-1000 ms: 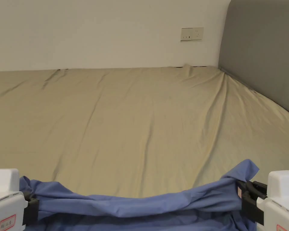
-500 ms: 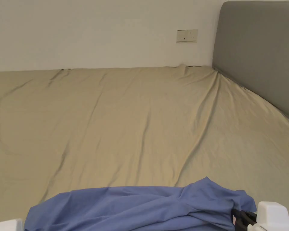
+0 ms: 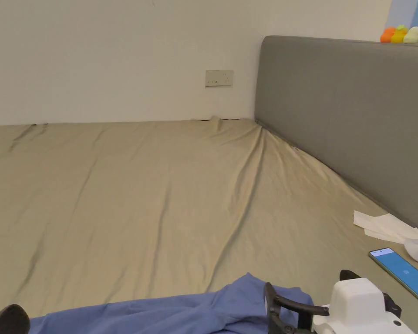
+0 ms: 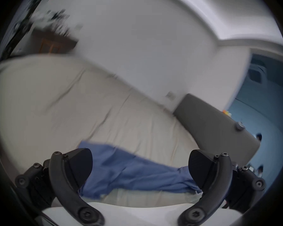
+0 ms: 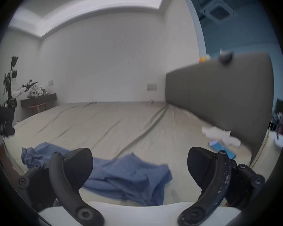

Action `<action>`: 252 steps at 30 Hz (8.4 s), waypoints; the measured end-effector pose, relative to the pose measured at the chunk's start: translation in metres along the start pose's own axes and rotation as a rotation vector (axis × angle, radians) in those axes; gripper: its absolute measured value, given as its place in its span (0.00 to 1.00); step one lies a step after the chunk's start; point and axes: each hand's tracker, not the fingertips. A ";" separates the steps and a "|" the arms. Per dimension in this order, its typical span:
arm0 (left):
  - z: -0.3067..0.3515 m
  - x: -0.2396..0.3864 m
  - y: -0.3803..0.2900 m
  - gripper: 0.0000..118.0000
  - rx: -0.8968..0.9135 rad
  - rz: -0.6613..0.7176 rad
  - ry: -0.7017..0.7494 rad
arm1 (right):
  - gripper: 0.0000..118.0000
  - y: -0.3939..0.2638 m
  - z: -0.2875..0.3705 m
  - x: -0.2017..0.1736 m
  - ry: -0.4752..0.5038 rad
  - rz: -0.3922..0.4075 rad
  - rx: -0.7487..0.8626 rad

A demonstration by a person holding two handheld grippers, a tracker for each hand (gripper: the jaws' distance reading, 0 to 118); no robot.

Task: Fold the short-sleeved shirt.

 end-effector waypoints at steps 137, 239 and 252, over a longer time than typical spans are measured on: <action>-0.117 -0.100 -0.035 0.03 -0.555 0.214 0.257 | 0.03 -0.016 -0.026 -0.008 0.215 -0.206 -0.121; -0.220 0.135 -0.140 0.00 -0.691 -0.584 0.156 | 0.03 -0.019 -0.003 0.022 0.180 -0.121 -0.251; -0.221 0.190 -0.206 0.00 -0.684 -0.927 0.031 | 0.03 -0.023 -0.009 0.016 0.182 -0.085 -0.302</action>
